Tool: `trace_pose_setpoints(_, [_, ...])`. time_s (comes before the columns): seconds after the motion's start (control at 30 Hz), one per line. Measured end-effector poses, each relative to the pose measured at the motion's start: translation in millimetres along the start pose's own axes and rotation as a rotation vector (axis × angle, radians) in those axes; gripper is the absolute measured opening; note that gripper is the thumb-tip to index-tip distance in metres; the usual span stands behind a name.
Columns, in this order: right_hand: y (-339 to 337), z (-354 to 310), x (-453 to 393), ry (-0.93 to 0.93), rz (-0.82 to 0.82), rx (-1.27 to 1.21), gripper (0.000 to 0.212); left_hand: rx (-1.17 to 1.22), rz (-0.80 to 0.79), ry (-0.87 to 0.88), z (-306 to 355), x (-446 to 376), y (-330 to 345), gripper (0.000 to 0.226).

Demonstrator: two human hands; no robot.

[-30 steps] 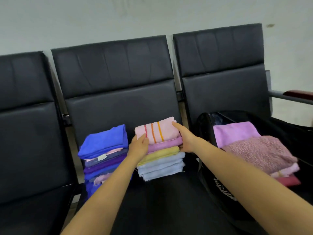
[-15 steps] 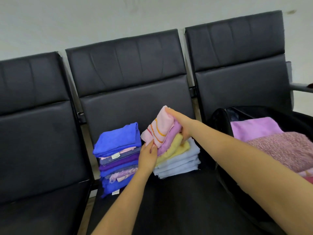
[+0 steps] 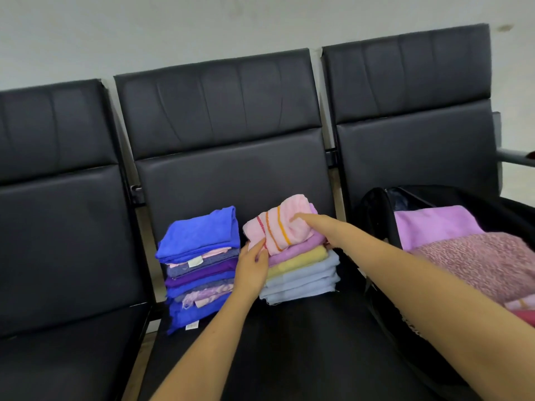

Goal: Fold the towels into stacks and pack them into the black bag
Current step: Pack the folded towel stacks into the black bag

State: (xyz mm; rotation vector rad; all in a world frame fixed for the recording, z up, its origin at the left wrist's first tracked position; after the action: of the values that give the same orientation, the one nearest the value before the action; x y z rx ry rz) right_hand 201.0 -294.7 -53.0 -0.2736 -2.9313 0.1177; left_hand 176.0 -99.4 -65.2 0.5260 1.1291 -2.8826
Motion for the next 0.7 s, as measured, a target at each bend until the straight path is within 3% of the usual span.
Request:
trace_pose_setpoints(0.17, [9,2,20,0.116,-0.151,-0.237,0.088,0.009,0.031,0.01,-2,2,0,0.038])
trace_pose_setpoints(0.23, [10,6,15,0.177,-0.18,-0.267,0.103,0.03,0.028,-0.012,-3,3,-1,0.037])
trace_pose_setpoints(0.3, [8,7,16,0.197,-0.125,-0.221,0.097,0.048,0.024,-0.022,-2,3,-3,0.036])
trace_pose_setpoints(0.37, [5,-1,15,0.09,-0.069,-0.155,0.081,0.071,0.02,-0.034,-4,5,-4,0.037])
trace_pose_setpoints(0.47, [1,5,19,0.038,0.019,-0.094,0.072,0.059,0.015,-0.054,-7,10,-6,0.038])
trace_pose_setpoints(0.6, [10,10,30,-0.023,-0.004,-0.142,0.102,0.079,0.0,-0.062,-7,15,-10,0.038])
trace_pose_setpoints(0.7, [8,18,40,0.001,0.066,-0.173,0.102,0.075,-0.037,-0.088,-4,19,-12,0.039])
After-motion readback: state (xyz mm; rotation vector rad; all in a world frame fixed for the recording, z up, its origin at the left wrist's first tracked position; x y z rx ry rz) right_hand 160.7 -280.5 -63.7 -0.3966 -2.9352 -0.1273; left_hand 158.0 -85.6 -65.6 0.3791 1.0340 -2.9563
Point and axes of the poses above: each hand's wrist, its own x-axis away from the middle knuckle, its own y-axis out of the palm, z = x × y, the point moved 10 cm from there along -x, towards the middle knuckle, and after that the axes turned 15 degrees about -x, right-handed, at the moved point
